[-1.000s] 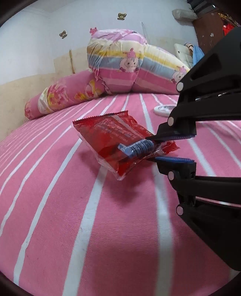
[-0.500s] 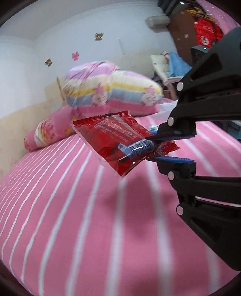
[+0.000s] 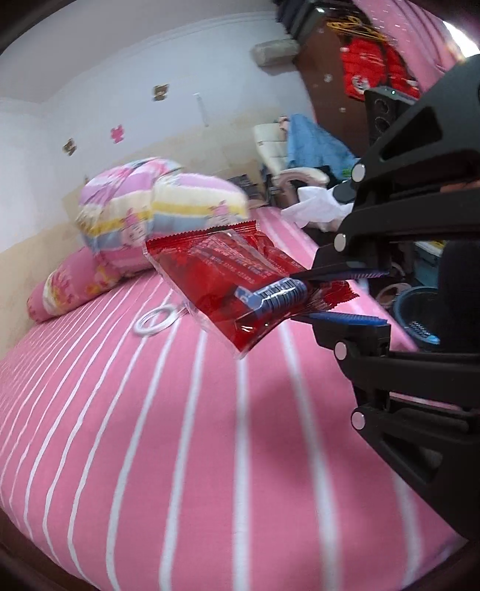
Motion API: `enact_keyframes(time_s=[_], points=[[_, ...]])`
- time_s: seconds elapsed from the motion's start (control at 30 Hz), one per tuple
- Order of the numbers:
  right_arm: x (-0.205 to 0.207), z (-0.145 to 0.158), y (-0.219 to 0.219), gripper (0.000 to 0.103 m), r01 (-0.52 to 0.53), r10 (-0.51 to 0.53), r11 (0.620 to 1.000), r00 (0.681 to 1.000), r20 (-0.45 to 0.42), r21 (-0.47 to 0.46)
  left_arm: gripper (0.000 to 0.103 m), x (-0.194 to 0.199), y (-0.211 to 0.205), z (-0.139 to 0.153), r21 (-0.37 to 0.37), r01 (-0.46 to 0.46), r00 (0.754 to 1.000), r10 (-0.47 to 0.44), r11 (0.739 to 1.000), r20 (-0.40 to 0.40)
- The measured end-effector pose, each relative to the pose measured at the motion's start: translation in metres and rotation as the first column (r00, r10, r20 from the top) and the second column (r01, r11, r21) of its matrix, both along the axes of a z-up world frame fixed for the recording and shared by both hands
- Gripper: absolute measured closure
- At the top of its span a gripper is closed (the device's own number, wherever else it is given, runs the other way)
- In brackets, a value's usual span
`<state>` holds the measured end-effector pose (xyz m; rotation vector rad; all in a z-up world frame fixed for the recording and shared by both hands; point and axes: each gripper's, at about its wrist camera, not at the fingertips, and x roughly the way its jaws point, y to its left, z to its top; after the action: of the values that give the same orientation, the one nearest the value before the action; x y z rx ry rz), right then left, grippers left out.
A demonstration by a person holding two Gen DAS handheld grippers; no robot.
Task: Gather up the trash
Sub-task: 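Carry the red wrapper and white tissue over the bin and release both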
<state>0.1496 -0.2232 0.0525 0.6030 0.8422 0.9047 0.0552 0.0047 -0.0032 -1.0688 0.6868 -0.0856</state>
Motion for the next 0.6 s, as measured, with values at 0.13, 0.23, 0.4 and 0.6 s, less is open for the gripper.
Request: enact_keyframes(time_s=[0.13,0.23,0.4,0.6], points=[[-0.032,0.002,-0.046,0.100,0.017,-0.017,0.999,1.000,-0.004,0.034,0.089,-0.010,-0.037,0.018,0.024,0.057,0.998,-0.058,0.998,0.012],[-0.052,0.004,-0.080,0.100,0.050,-0.050,0.997,0.999,-0.008,0.051,0.089,-0.009,-0.066,0.031,0.049,0.107,0.994,-0.108,0.993,0.023],[-0.072,0.005,-0.140,0.099,0.124,-0.123,0.990,0.992,-0.014,0.071,0.089,-0.001,-0.117,0.039,0.081,0.199,0.979,-0.201,0.977,0.015],[-0.090,-0.001,-0.195,0.098,0.189,-0.186,0.977,0.982,-0.041,0.096,0.089,0.011,-0.185,0.031,0.109,0.331,0.944,-0.331,0.937,-0.021]])
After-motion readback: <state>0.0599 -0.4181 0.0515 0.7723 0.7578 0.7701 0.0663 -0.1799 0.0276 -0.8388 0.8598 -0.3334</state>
